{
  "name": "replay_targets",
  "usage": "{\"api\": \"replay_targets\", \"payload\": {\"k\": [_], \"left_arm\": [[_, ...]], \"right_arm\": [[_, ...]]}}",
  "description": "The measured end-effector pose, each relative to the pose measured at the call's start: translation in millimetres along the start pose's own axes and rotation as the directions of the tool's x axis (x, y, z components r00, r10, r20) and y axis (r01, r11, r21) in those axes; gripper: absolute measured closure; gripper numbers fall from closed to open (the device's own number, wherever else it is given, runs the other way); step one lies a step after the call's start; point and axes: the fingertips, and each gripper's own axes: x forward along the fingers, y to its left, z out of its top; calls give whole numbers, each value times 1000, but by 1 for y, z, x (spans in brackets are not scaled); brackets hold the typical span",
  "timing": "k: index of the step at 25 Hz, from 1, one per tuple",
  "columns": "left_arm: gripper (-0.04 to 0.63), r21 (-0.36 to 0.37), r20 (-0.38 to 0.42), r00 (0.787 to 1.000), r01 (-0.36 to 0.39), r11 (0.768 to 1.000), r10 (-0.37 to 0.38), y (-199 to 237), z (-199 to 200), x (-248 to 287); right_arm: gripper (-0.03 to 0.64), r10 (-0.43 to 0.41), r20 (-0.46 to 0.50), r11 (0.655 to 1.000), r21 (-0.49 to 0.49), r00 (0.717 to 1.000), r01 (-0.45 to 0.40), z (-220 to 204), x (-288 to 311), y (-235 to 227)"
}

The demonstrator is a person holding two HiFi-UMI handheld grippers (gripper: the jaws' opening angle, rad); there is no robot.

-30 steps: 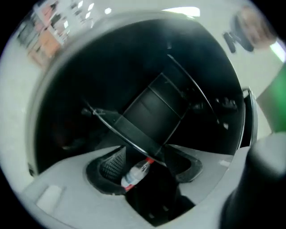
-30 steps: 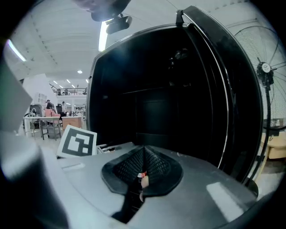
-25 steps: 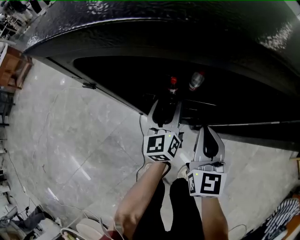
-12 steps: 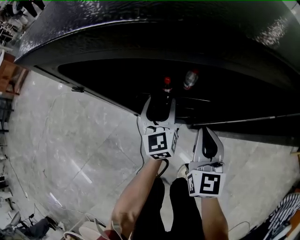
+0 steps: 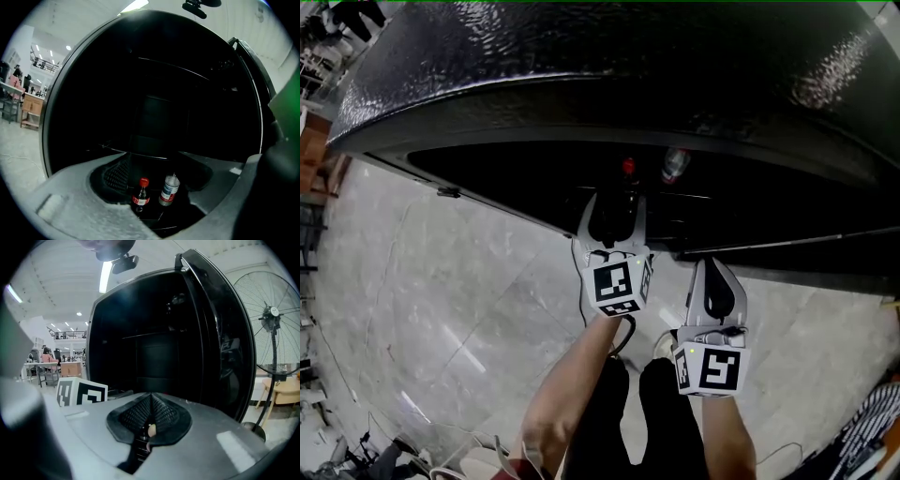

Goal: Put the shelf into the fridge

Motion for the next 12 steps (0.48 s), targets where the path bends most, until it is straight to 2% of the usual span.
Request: {"api": "replay_targets", "payload": {"k": [4,9,12], "left_arm": [[310,28,-22,999,27,999,-26,-2,0,-4],[310,94,-20,998,63,994,-62,-10,24,-17],[310,61,-38,996,79,995,-76,-14,37,-32]], "right_arm": [[621,3,2,1000,1,1000,-3,4,-3,2],[621,4,12,1000,3,1000,-4,23,-14,4],[621,8,16,1000,4,1000,-8,34,-24,4]]}}
